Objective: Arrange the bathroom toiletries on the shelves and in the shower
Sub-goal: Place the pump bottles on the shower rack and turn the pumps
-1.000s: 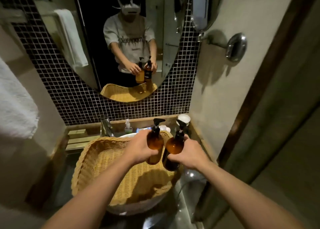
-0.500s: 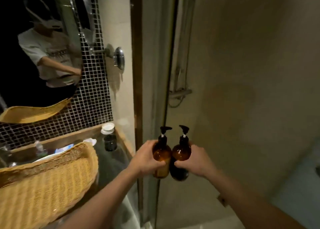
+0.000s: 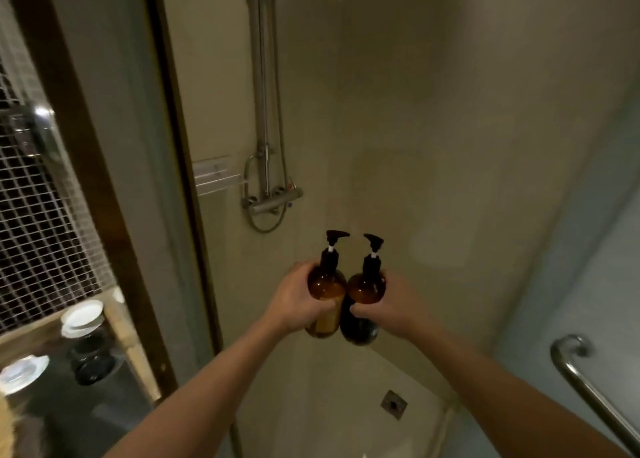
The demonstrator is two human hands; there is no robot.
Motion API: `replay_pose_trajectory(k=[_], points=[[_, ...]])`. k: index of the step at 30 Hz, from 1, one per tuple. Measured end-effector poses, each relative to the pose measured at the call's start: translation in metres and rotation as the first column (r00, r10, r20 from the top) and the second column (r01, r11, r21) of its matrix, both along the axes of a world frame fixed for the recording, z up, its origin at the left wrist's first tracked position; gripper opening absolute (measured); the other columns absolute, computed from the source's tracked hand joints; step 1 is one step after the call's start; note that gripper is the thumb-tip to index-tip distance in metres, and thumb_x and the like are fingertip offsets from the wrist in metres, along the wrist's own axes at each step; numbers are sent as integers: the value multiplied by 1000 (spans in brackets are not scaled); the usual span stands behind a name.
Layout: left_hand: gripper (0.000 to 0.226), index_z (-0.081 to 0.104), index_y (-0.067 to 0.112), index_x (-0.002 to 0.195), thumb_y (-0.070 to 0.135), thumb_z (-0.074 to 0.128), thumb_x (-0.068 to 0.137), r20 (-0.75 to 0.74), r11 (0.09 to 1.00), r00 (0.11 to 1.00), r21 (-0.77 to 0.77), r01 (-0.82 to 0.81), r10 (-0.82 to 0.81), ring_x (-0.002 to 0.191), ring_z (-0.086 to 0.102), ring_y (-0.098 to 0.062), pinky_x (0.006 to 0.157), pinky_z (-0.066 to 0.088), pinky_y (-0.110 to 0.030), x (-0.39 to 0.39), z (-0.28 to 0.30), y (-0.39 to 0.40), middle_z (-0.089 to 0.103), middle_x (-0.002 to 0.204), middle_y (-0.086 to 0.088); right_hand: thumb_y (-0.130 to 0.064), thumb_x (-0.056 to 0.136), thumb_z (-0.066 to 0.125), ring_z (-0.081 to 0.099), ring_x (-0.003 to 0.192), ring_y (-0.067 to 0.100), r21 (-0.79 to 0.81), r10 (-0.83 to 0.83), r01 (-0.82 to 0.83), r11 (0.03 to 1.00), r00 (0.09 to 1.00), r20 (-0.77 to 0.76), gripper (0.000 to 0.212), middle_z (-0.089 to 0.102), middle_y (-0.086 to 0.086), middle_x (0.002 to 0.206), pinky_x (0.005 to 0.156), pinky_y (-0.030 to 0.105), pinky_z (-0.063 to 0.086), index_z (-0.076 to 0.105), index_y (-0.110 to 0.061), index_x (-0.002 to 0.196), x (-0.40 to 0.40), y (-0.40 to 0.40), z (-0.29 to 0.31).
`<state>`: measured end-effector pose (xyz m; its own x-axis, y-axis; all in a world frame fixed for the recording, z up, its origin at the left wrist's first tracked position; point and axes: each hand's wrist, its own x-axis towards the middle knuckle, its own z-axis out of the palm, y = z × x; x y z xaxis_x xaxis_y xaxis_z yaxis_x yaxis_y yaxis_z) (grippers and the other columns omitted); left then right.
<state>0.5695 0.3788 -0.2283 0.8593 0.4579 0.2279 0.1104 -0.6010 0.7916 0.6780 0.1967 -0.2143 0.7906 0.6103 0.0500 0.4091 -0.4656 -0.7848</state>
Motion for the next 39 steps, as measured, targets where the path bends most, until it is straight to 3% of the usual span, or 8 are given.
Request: replay_pose_trajectory(k=[6, 10, 15, 20, 27, 31, 34, 39], points=[[75, 52, 37, 124, 57, 72, 55, 90, 993, 995, 102, -54, 45, 106, 52, -5, 94, 51, -33, 81, 23, 46, 53, 112, 18, -52, 49, 83, 61, 77, -7, 7, -46, 46, 999, 998, 30, 59, 63, -20, 93, 52, 9, 42, 54, -40, 100, 83, 57, 15], [80, 47, 41, 129, 51, 76, 55, 118, 988, 985, 72, -134, 125, 110, 52, -5, 96, 51, -36, 125, 32, 79, 51, 115, 19, -56, 46, 82, 61, 85, -1, -7, -43, 44, 999, 997, 59, 70, 64, -17, 98, 63, 19, 47, 56, -37, 109, 133, 100, 24], [88, 41, 43, 135, 54, 76, 54, 174, 965, 954, 61, -257, 243, 114, 51, -6, 96, 51, -37, 167, 30, 129, 51, 119, 19, -59, 46, 79, 60, 80, -4, -11, 21, -20, 1000, 992, 121, 67, 63, -22, 93, 57, 14, 44, 54, -39, 105, 187, 163, 30], [91, 37, 45, 137, 55, 76, 56, 184, 918, 910, 77, -390, 372, 117, 50, -7, 96, 52, -37, 203, 35, 191, 49, 128, 15, -60, 47, 81, 57, 85, -4, 67, 161, -169, 983, 981, 110, 78, 59, -24, 100, 63, 15, 44, 46, -40, 114, 237, 241, 37], [79, 45, 37, 131, 56, 73, 60, 225, 754, 759, 127, -644, 611, 111, 48, -7, 93, 50, -32, 214, 84, 273, 48, 115, 17, -58, 48, 80, 55, 86, -8, 147, 392, -417, 897, 904, 172, 73, 57, -28, 96, 61, 13, 41, 45, -45, 112, 276, 367, 81], [81, 46, 32, 135, 55, 74, 63, 267, 635, 649, 149, -758, 712, 115, 48, -10, 93, 47, -32, 198, 116, 309, 49, 120, 13, -61, 49, 77, 61, 86, 5, 220, 445, -498, 839, 860, 249, 69, 61, -21, 95, 71, 25, 50, 47, -45, 109, 266, 427, 108], [89, 38, 35, 141, 54, 74, 61, 273, 563, 573, 123, -817, 772, 117, 48, -13, 94, 47, -34, 183, 138, 339, 51, 131, 5, -64, 50, 77, 59, 86, 5, 258, 484, -551, 794, 829, 282, 74, 60, -22, 95, 69, 22, 47, 49, -41, 114, 254, 470, 128], [87, 41, 35, 136, 57, 73, 58, 320, 483, 490, 106, -869, 811, 116, 53, -15, 94, 52, -41, 160, 147, 389, 56, 128, 6, -67, 49, 76, 60, 90, 6, 296, 537, -617, 729, 784, 312, 81, 59, -22, 97, 72, 26, 52, 46, -41, 121, 234, 538, 136]])
